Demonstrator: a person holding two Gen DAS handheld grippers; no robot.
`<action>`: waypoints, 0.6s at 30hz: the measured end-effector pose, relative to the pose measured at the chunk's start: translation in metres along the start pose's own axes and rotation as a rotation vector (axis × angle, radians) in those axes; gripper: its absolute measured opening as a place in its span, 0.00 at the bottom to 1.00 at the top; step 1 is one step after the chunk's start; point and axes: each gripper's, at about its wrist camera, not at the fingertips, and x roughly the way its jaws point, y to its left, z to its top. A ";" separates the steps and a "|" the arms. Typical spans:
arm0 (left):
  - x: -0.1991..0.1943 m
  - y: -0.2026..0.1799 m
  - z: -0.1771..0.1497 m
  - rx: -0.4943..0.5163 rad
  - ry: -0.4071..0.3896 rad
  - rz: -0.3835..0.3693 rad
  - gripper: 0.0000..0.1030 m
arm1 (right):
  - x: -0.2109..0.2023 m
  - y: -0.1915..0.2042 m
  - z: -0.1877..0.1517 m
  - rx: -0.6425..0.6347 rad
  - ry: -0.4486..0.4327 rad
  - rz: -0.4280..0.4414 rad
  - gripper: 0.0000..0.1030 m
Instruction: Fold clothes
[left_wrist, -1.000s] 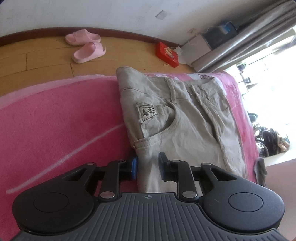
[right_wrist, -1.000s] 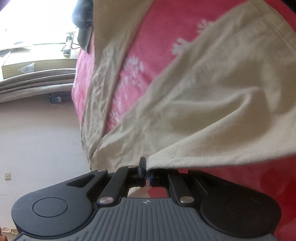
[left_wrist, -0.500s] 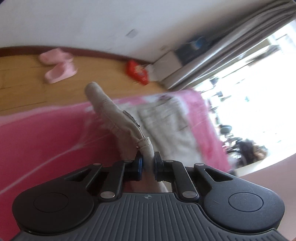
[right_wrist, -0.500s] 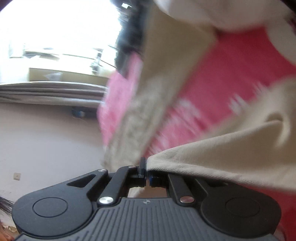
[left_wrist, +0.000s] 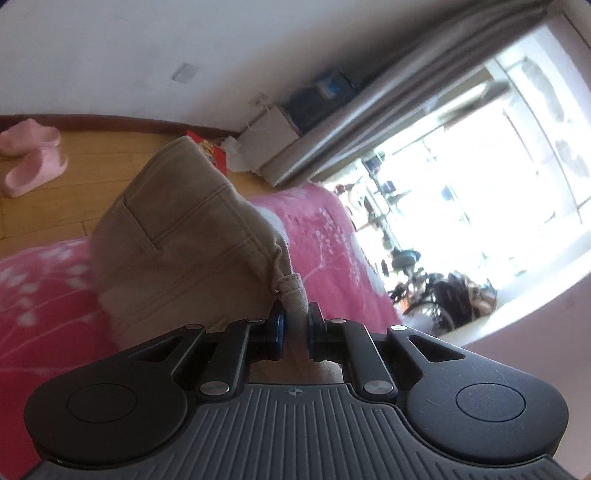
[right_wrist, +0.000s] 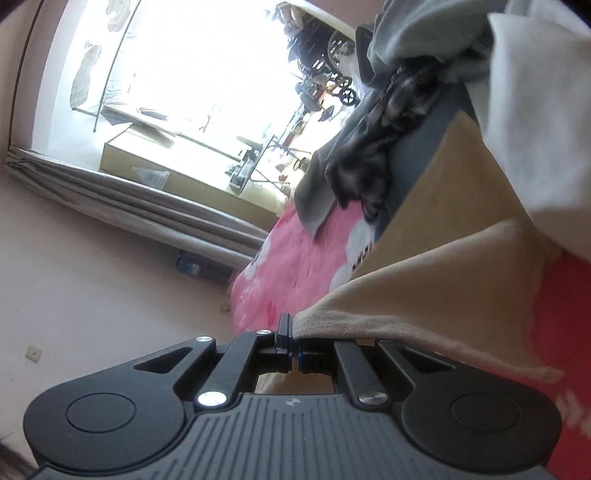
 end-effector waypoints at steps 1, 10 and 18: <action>0.008 -0.003 0.001 0.007 0.007 0.011 0.09 | 0.006 0.000 0.003 0.002 -0.003 -0.004 0.04; 0.074 -0.014 0.006 0.083 0.069 0.085 0.09 | 0.060 -0.011 0.033 0.019 -0.021 -0.054 0.04; 0.134 -0.022 0.001 0.128 0.145 0.167 0.11 | 0.104 -0.029 0.055 0.066 0.008 -0.122 0.04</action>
